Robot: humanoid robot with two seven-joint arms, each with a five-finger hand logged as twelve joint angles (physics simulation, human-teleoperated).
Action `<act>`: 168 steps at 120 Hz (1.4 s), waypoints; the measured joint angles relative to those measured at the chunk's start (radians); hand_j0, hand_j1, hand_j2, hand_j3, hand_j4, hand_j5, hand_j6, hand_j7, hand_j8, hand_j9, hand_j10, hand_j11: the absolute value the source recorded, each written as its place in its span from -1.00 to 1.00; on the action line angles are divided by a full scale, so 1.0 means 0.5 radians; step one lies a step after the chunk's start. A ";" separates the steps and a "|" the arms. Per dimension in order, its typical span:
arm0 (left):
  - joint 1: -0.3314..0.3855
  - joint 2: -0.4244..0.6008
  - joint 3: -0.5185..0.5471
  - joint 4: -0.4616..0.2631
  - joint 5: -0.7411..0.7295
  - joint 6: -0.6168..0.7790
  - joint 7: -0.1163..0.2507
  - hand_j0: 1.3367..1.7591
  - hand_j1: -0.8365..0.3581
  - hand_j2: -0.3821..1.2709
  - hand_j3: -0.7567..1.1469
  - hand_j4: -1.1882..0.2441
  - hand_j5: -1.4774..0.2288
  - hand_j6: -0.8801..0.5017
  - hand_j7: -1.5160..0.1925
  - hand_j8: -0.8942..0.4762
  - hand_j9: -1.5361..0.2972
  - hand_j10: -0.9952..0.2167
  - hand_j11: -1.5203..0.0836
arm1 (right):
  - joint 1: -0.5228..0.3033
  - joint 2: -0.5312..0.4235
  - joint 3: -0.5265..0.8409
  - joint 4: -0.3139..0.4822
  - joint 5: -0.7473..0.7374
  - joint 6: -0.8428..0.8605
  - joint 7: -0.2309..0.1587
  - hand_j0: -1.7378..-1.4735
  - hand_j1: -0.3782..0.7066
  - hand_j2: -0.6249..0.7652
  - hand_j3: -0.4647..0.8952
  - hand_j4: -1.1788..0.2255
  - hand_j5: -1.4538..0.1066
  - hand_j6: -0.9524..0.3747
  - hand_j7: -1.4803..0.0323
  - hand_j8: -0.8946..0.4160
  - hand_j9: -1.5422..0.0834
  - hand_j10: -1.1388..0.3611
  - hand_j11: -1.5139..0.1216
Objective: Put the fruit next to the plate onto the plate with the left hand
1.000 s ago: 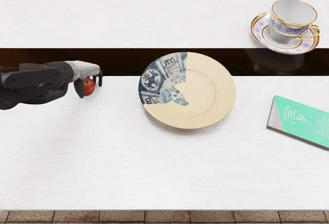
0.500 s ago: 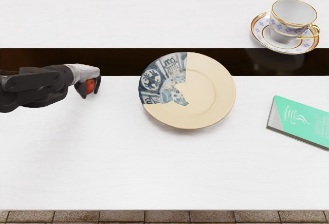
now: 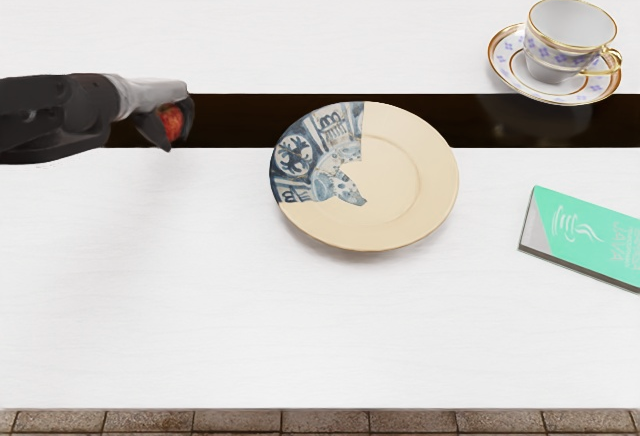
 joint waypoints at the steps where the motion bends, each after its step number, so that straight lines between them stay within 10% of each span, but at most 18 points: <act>1: -0.008 0.001 -0.002 -0.012 -0.010 -0.001 0.000 0.38 -0.23 -0.36 -0.21 -0.52 -0.63 -0.20 -0.64 0.04 -0.64 -0.06 -0.64 | 0.000 0.000 0.000 0.000 0.000 0.000 0.000 -0.40 -0.88 -0.11 -0.32 0.63 0.81 0.39 0.90 0.32 0.85 0.48 0.80; 70: -0.277 -0.168 -0.249 -0.486 -0.381 -0.044 0.002 0.38 -0.25 -0.31 -0.20 -0.51 -0.67 -0.19 -0.67 0.06 -0.66 -0.07 -0.66 | 0.001 0.000 0.000 0.000 0.000 0.000 0.000 -0.40 -0.88 -0.11 -0.32 0.63 0.81 0.39 0.90 0.32 0.85 0.48 0.80; 168: -0.176 -0.805 -0.221 -0.142 0.083 -0.032 0.043 0.38 -0.36 -0.19 -0.20 -0.55 -0.60 -0.18 -0.64 0.07 -0.65 -0.04 -0.66 | 0.000 0.000 0.000 0.000 0.000 0.000 0.000 -0.40 -0.88 -0.11 -0.32 0.63 0.81 0.39 0.90 0.32 0.85 0.48 0.80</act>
